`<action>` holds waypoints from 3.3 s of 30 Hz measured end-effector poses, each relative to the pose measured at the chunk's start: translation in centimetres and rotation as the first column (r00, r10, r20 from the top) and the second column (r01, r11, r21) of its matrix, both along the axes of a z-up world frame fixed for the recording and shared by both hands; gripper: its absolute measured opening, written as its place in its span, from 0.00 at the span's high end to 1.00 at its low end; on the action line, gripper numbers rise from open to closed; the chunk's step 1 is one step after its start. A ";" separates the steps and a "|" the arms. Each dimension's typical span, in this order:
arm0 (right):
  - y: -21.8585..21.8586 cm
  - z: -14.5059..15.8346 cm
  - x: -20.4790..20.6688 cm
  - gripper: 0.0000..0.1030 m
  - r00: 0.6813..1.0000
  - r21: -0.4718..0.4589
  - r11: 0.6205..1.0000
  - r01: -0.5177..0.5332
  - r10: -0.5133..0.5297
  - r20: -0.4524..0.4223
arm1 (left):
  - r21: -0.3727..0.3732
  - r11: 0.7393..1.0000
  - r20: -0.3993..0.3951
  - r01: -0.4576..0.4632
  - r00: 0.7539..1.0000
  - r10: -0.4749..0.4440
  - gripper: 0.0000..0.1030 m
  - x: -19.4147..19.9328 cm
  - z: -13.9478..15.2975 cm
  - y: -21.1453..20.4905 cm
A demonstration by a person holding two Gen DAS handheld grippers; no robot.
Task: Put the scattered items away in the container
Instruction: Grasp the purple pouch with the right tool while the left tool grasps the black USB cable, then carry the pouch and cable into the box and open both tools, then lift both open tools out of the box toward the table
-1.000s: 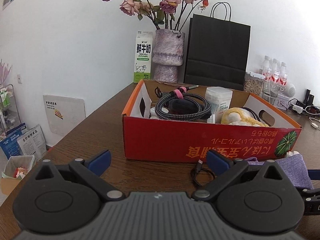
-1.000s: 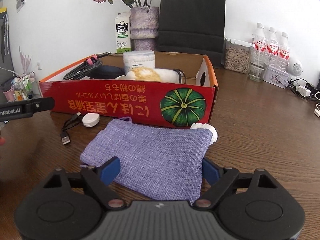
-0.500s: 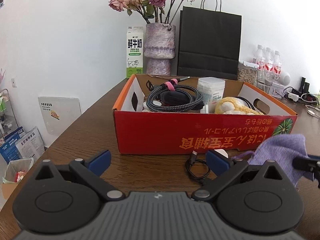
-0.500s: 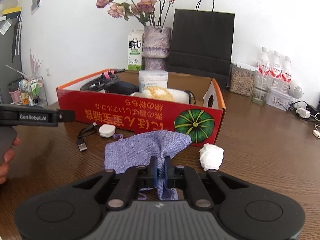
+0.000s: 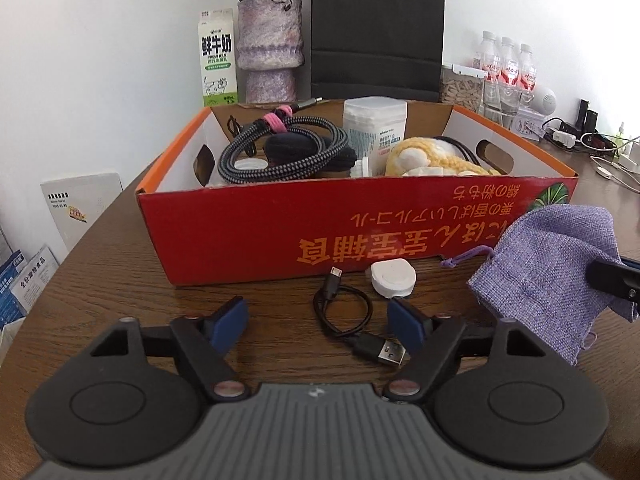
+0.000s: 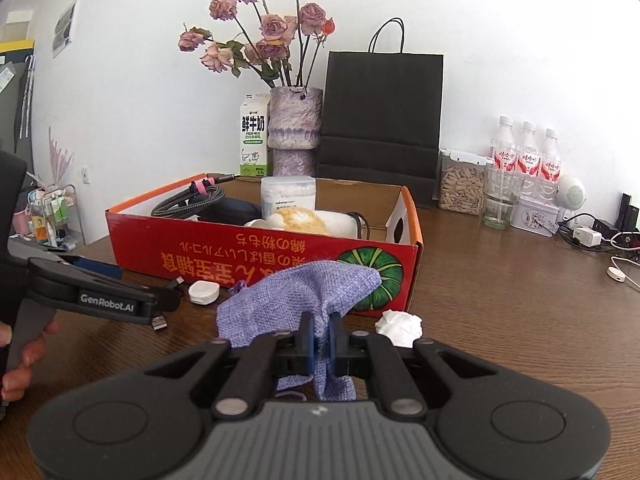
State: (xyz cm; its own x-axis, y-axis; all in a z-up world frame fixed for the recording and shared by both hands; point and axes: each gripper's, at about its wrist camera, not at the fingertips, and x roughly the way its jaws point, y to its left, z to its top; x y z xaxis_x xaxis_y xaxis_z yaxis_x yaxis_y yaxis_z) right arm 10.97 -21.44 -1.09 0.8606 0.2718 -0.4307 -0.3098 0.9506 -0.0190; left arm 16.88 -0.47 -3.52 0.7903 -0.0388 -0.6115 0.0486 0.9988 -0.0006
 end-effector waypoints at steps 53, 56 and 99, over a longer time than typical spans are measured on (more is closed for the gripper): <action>1.5 7.1 7.1 0.94 0.963 0.145 0.989 -0.016 -0.024 0.270 | -0.156 0.988 0.379 -0.020 0.922 0.079 0.82 3.0 9.1 -1.6; 1.5 6.4 9.7 0.94 0.973 0.167 0.986 -0.011 -0.028 0.231 | -0.160 0.986 0.378 -0.049 0.920 0.106 0.82 5.5 8.4 -2.3; 2.0 2.8 10.5 0.00 0.977 0.113 0.989 0.093 -0.113 0.182 | -0.036 0.987 0.552 -0.159 0.819 0.153 0.00 4.1 5.6 -3.7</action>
State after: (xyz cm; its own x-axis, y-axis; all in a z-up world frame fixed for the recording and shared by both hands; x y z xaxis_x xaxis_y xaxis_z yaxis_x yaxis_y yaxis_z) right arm 21.47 -19.47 1.71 0.9491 0.2119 -0.2329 -0.2102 0.9771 0.0323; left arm 20.93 -4.20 2.06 0.9904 0.1180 -0.0713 -0.1190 0.9928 -0.0098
